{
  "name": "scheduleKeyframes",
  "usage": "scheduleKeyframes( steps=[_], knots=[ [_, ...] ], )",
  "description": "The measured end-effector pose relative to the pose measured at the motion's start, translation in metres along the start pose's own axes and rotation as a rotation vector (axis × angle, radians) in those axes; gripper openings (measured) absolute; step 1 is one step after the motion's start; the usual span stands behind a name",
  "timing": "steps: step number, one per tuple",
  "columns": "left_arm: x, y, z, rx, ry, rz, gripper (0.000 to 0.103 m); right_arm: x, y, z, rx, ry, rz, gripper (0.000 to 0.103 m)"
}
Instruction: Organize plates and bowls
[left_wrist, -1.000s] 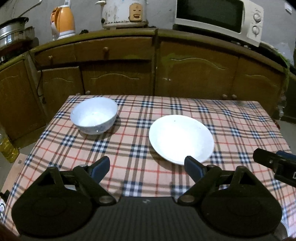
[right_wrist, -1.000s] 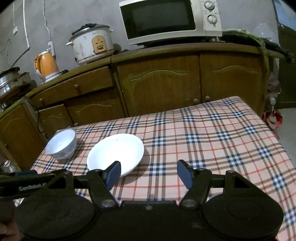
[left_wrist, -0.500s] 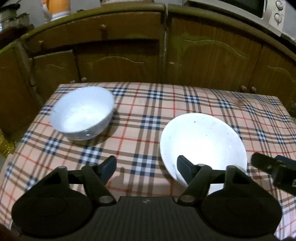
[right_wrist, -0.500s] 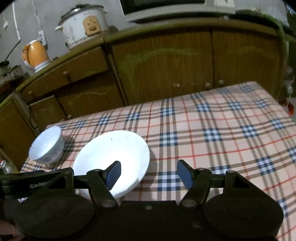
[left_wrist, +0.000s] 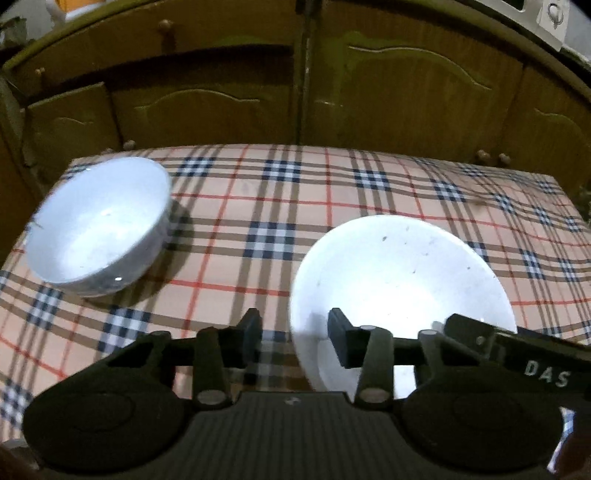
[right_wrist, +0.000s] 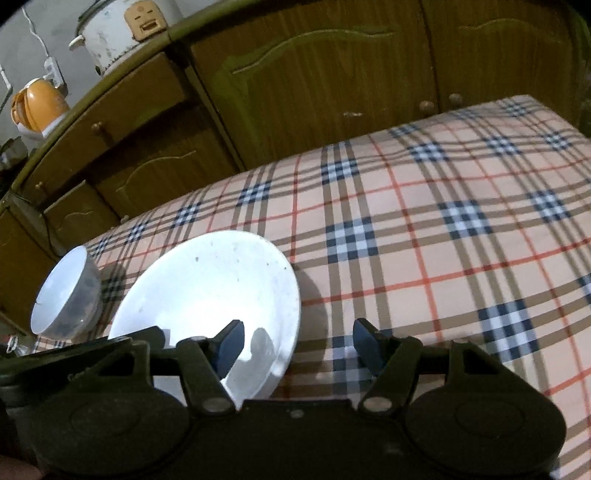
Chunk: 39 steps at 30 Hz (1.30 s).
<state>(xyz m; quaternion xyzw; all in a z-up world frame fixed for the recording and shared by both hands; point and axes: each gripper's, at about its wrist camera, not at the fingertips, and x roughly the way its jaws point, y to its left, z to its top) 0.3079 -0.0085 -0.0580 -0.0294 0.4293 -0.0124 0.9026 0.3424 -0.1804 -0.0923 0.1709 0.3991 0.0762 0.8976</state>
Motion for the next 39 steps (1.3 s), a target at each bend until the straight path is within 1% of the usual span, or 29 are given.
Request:
scheduleKeyframes(
  steps=[1, 2, 3, 4, 5, 6, 8, 12, 17, 31, 39],
  knots=[
    [0.001, -0.001, 0.0, -0.003, -0.002, -0.016, 0.034, 0.002, -0.001, 0.0, 0.007, -0.001, 0.015, 0.078],
    [0.002, -0.002, 0.0, -0.005, -0.001, -0.033, 0.026, 0.004, -0.001, 0.0, 0.014, 0.003, 0.025, 0.067],
    [0.002, -0.003, 0.0, -0.005, 0.0, -0.045, 0.026, 0.007, -0.002, 0.0, 0.019, 0.005, 0.034, 0.051],
    [0.002, -0.004, 0.0, -0.001, -0.008, -0.042, 0.026, 0.008, -0.001, 0.0, 0.018, 0.006, 0.043, 0.039],
    [0.002, -0.004, -0.001, -0.003, -0.011, -0.046, 0.025, 0.01, 0.0, 0.0, 0.02, 0.017, 0.056, 0.021],
    [0.002, -0.003, -0.001, -0.01, -0.015, -0.05, 0.024, 0.01, 0.001, 0.0, 0.026, 0.021, 0.073, 0.021],
    [0.001, -0.001, -0.003, -0.031, -0.012, -0.059, 0.023, 0.009, 0.003, -0.002, 0.02, 0.013, 0.065, 0.021],
    [-0.006, -0.005, -0.005, -0.015, -0.025, -0.064, 0.022, 0.0, 0.005, -0.006, 0.014, -0.005, 0.059, 0.02],
    [-0.028, -0.012, -0.004, 0.002, -0.058, -0.067, 0.022, -0.021, 0.006, -0.005, 0.006, -0.044, 0.057, 0.02],
    [-0.119, -0.038, -0.006, 0.045, -0.178, -0.068, 0.023, -0.119, 0.017, 0.002, -0.039, -0.181, 0.054, 0.021],
    [-0.153, -0.046, -0.009, 0.057, -0.223, -0.078, 0.024, -0.171, 0.02, 0.0, -0.056, -0.244, 0.061, 0.02]
  ],
)
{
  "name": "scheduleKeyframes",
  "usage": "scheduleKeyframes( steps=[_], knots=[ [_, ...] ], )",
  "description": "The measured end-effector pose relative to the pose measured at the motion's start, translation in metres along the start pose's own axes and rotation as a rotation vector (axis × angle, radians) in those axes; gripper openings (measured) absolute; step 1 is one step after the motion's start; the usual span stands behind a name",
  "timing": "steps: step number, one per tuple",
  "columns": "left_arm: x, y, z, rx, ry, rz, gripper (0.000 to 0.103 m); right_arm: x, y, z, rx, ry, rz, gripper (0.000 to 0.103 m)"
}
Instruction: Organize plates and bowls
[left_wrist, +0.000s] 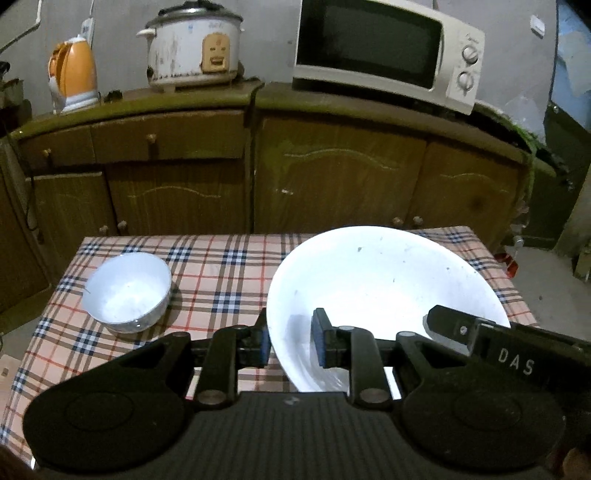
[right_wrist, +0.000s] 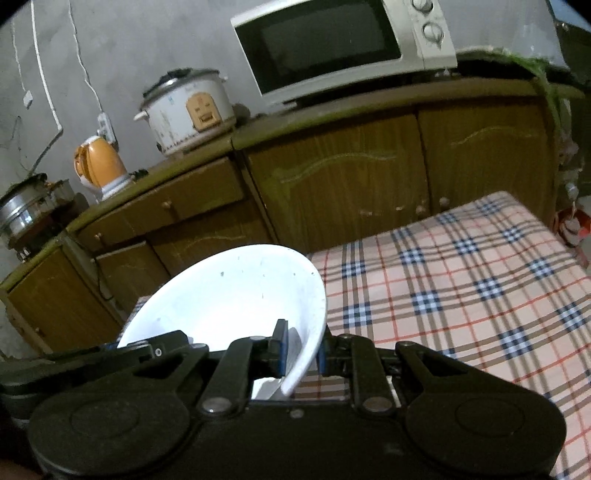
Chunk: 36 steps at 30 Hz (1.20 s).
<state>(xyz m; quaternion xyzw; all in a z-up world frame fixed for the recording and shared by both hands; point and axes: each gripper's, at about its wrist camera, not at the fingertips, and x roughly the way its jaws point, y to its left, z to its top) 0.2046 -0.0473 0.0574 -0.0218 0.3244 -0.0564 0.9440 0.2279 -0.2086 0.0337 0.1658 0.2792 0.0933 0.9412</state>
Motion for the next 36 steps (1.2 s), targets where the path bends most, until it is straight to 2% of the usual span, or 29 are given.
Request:
scheduleKeyframes(
  steps=[12, 36],
  knots=[
    [-0.036, -0.006, -0.005, -0.002, -0.032, 0.001, 0.024, -0.047, 0.013, 0.004, -0.029, -0.053, 0.006, 0.02],
    [-0.077, -0.018, -0.024, 0.008, -0.071, -0.017, 0.024, -0.099, 0.012, -0.008, -0.034, -0.102, 0.006, 0.021]
  ],
)
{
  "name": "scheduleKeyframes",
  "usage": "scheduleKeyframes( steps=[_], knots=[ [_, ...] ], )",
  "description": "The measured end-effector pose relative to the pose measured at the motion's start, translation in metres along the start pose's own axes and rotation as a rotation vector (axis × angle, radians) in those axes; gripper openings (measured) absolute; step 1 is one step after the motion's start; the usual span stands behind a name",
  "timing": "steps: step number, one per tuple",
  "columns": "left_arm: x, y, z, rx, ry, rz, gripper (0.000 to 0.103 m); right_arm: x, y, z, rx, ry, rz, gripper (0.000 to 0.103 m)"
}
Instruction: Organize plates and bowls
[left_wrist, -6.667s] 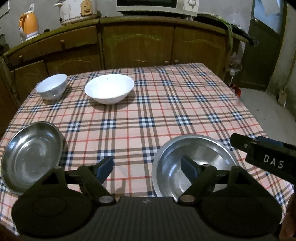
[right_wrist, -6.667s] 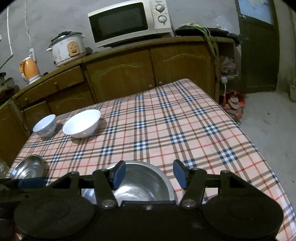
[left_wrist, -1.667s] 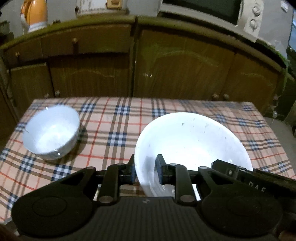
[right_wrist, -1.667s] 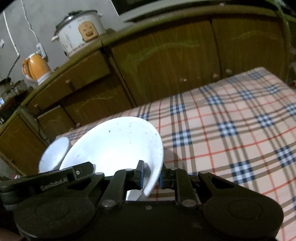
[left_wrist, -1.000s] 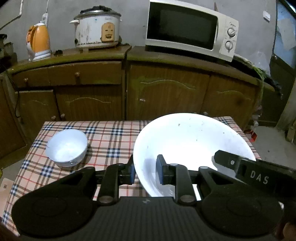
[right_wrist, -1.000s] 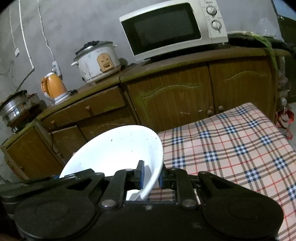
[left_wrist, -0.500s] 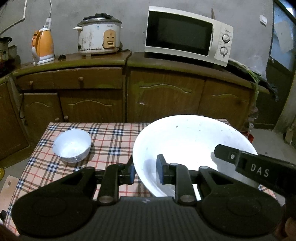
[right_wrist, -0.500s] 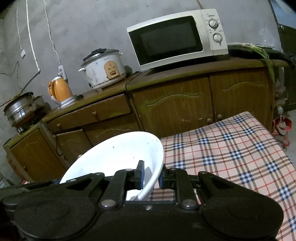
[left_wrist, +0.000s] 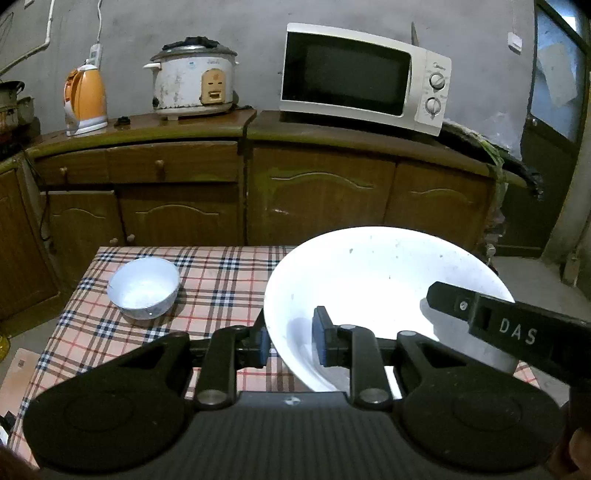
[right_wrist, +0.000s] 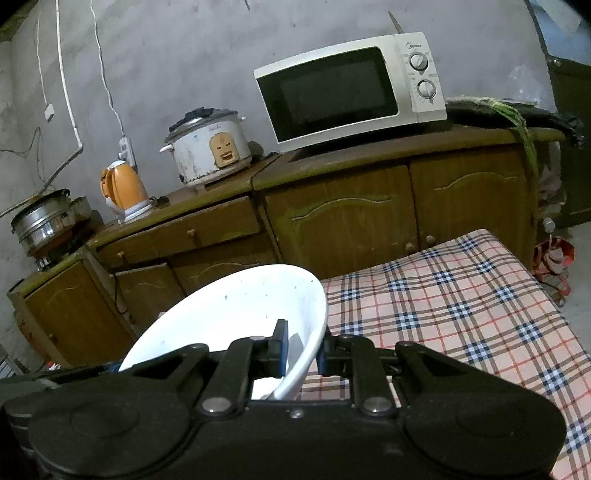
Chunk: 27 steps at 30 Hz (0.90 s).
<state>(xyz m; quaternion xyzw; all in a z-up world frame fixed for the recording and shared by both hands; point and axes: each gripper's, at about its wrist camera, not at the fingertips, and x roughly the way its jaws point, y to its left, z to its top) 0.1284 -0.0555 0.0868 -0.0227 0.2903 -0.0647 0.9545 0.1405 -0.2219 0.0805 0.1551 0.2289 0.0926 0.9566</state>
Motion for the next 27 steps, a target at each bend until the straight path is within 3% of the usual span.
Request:
scheduleKeyframes(
  steps=[27],
  knots=[
    [-0.02, -0.009, -0.012, 0.002, -0.02, -0.009, 0.024, -0.03, -0.003, -0.005, 0.003, -0.031, 0.001, 0.021]
  ],
)
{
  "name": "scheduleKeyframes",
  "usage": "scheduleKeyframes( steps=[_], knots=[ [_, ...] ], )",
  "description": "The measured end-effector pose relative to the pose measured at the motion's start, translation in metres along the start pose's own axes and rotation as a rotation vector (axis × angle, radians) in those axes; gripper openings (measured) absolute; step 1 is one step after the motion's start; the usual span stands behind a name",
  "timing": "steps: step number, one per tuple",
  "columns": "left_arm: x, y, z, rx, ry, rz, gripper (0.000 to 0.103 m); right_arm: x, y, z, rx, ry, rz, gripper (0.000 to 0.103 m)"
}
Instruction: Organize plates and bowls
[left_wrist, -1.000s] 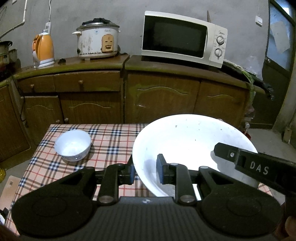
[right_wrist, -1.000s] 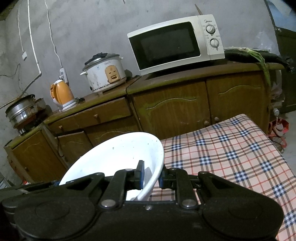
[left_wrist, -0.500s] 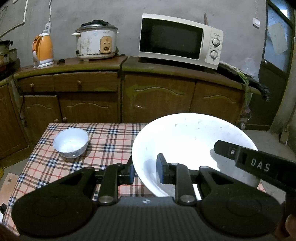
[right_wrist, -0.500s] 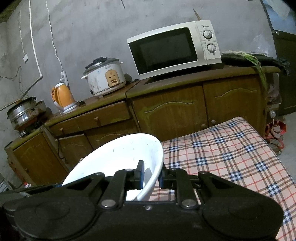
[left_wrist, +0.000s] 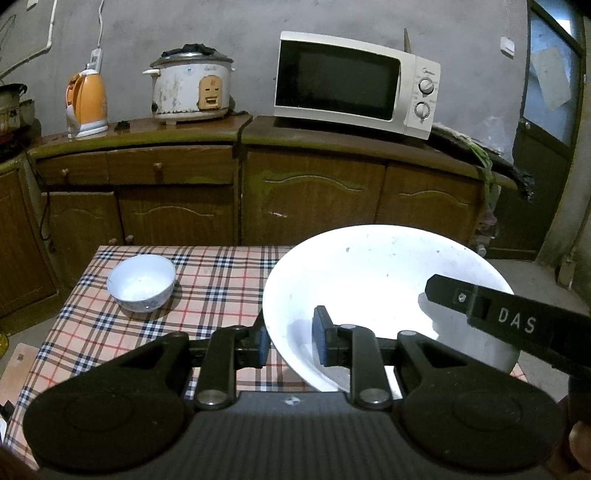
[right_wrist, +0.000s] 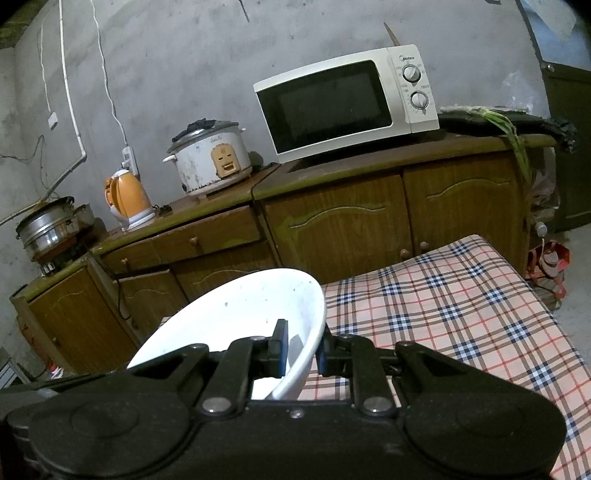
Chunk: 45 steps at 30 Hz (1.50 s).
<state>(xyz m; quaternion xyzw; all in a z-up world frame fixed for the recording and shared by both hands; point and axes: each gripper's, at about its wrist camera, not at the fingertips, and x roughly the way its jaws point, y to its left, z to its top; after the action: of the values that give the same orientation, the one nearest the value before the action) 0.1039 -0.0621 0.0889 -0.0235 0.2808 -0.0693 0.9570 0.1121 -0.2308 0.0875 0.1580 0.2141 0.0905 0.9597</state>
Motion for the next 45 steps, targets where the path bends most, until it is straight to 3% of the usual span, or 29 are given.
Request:
scheduleKeyframes(
  steps=[45],
  knots=[
    [-0.016, -0.021, -0.022, 0.013, 0.004, -0.045, 0.024, -0.038, -0.021, -0.014, 0.014, -0.025, -0.025, 0.021]
  ],
)
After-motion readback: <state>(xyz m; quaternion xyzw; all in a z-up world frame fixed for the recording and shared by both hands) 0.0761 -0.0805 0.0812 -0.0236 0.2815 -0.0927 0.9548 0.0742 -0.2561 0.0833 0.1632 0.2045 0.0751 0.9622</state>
